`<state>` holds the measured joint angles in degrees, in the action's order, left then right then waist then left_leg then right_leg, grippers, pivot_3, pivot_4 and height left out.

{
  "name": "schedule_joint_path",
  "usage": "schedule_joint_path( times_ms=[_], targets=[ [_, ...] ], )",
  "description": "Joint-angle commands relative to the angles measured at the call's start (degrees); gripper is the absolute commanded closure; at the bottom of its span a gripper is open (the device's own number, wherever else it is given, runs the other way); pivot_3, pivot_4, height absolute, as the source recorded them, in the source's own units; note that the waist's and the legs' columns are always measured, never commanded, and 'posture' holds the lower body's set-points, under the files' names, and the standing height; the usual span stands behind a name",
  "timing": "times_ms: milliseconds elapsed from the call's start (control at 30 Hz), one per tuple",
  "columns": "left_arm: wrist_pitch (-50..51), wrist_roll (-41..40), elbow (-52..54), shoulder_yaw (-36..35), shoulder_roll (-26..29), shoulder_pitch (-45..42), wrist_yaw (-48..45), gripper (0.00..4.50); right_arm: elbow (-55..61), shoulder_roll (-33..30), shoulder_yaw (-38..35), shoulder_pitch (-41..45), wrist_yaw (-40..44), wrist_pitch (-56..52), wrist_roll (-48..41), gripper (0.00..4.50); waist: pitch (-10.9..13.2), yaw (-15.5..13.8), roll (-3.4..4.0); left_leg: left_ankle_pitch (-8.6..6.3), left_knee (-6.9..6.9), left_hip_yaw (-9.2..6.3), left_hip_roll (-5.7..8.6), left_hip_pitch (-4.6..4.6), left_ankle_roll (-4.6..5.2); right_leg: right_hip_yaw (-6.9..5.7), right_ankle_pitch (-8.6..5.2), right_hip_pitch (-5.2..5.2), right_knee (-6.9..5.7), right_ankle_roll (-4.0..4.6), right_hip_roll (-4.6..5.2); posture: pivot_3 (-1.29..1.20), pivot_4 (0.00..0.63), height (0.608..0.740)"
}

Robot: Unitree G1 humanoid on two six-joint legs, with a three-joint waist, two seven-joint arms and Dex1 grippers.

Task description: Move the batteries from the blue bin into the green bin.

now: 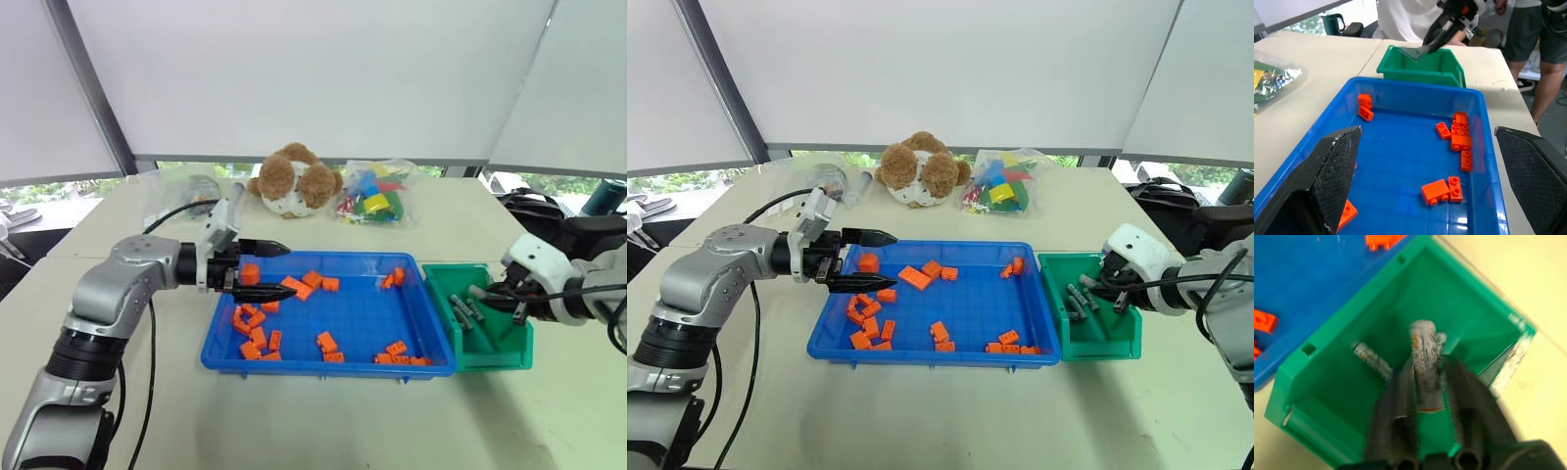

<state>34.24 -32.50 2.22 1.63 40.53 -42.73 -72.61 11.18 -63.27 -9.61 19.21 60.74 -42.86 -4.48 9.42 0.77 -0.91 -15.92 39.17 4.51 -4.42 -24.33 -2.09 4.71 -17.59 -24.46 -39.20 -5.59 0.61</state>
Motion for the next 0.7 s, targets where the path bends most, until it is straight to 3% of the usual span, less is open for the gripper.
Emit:
schedule_joint_path(
  times_ms=[33, 100, 133, 267, 500, 700],
  targets=[
    [-0.92, 0.12, 0.61, -0.44, 0.32, -1.21, -0.28, 0.0, 1.61, -0.83, -2.21, 0.07, -0.83, -0.29, -1.98, 1.45, 0.0, -0.05, 0.0, 0.0, 0.0, 0.0, 0.0, 0.0, 0.0, 0.0, 0.0, 0.0, 0.0, 0.0, 0.0, 0.0, 0.15, 0.733],
    [-0.67, 0.0, 0.87, -0.77, 0.56, -1.04, -0.21, 0.0, 2.52, -1.03, -2.42, 0.47, -0.67, -1.01, -3.36, 0.33, 0.0, -0.05, 0.0, 0.0, 0.0, 0.0, 0.0, 0.0, 0.0, 0.0, 0.0, 0.0, 0.0, 0.0, 0.0, 0.0, 0.15, 0.733],
    [-0.55, -0.04, 1.03, -0.96, 0.76, -0.91, -0.15, 0.0, 2.88, -1.36, -2.42, 0.85, -0.73, -0.75, -3.62, 0.05, 0.0, -0.04, 0.0, 0.0, 0.0, 0.0, 0.0, -0.01, 0.0, 0.0, 0.0, 0.0, 0.01, 0.0, 0.0, 0.0, 0.15, 0.733],
    [-0.14, -0.2, 1.57, -1.69, 1.65, -0.39, -0.05, 0.0, 4.42, -1.71, -2.61, 4.7, -0.99, -1.64, -6.29, 0.05, 0.0, 0.01, 0.0, 0.0, 0.0, -0.01, 0.0, -0.01, 0.0, 0.0, 0.0, 0.0, 0.0, 0.0, 0.0, 0.0, 0.15, 0.733],
    [0.32, -0.7, 1.9, -2.84, 4.67, 0.5, -0.4, 0.0, 14.32, -2.7, -3.87, 11.33, 5.08, -7.74, -20.18, 0.05, 0.0, -0.03, 0.0, 0.0, -0.03, -0.06, -0.03, 0.0, 0.0, -0.04, 0.0, 0.0, -0.01, 0.0, -0.02, 0.0, 0.15, 0.733],
    [0.48, -1.37, 2.05, -3.66, 6.72, 1.46, -0.71, 0.0, 17.41, -3.98, -2.93, 12.75, 3.85, -9.89, -24.13, 0.05, 0.0, -0.24, 0.0, 0.0, 0.0, -0.03, -0.01, -0.03, 0.0, -0.05, 0.0, 0.02, 0.04, 0.01, 0.03, 0.0, 0.15, 0.733]
  ],
)
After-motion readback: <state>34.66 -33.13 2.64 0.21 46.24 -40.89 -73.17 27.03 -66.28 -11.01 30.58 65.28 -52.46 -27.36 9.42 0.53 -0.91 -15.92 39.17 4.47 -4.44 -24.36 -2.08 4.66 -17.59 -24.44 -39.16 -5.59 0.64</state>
